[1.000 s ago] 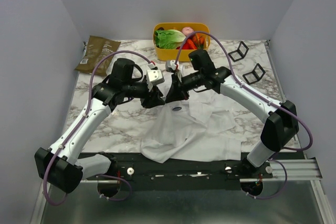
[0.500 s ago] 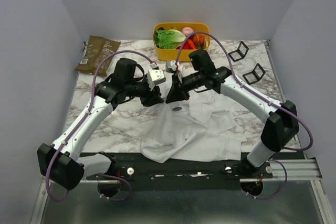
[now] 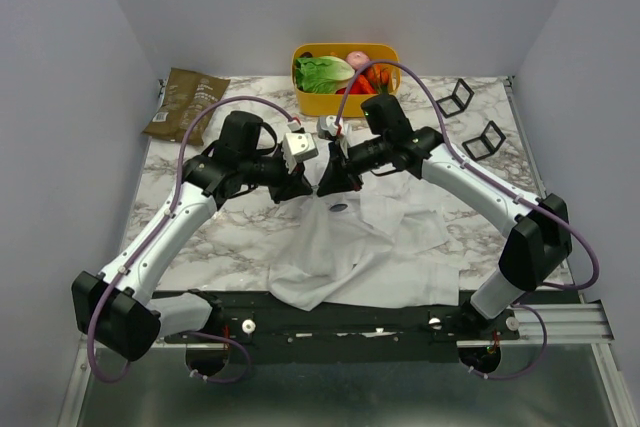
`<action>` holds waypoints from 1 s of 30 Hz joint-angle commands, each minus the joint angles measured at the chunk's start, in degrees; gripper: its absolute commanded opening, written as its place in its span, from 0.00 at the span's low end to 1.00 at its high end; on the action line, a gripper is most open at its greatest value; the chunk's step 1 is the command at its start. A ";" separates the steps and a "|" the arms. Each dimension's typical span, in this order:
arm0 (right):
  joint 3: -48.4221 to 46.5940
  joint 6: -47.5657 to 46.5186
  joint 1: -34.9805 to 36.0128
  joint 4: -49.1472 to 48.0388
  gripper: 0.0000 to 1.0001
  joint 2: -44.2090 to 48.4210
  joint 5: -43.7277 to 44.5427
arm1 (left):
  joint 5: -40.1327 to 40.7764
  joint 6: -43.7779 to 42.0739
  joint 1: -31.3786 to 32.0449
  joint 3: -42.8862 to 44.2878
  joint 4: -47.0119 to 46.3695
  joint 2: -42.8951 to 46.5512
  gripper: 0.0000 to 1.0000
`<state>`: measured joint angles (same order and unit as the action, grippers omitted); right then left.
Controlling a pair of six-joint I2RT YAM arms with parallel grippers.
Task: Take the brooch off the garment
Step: Remove the brooch from the clothes.
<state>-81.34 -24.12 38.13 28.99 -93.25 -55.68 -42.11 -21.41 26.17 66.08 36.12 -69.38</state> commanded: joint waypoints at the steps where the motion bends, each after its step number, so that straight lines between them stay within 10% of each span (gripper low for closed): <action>1: -0.22 -0.67 0.28 1.24 0.01 2.64 -1.89 | -0.08 -1.00 -0.07 0.27 0.44 -1.01 0.20; 10: -0.75 -0.67 0.28 1.50 0.01 2.29 -1.36 | -3.42 -0.92 -0.07 0.10 0.36 -0.66 0.00; 13: -1.27 -1.63 0.28 2.47 0.09 2.20 -0.22 | -3.25 -0.04 -0.07 0.10 -0.26 -0.40 0.00; 17: -2.42 -3.65 0.28 5.10 0.54 2.64 2.15 | -1.84 1.02 -0.07 -0.60 -1.75 0.74 0.00; 20: -3.03 -5.76 0.28 7.21 0.68 3.78 4.52 | -1.05 1.63 -0.07 -1.57 -2.89 1.71 0.00; 30: 0.30 -7.17 0.19 7.13 0.73 7.12 9.62 | 1.15 4.00 -0.16 -3.24 -6.32 4.08 0.00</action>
<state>-82.13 -30.17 38.04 35.16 -87.26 -49.12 -42.19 -19.07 26.24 63.31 33.06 -67.61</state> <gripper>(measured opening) 0.732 0.013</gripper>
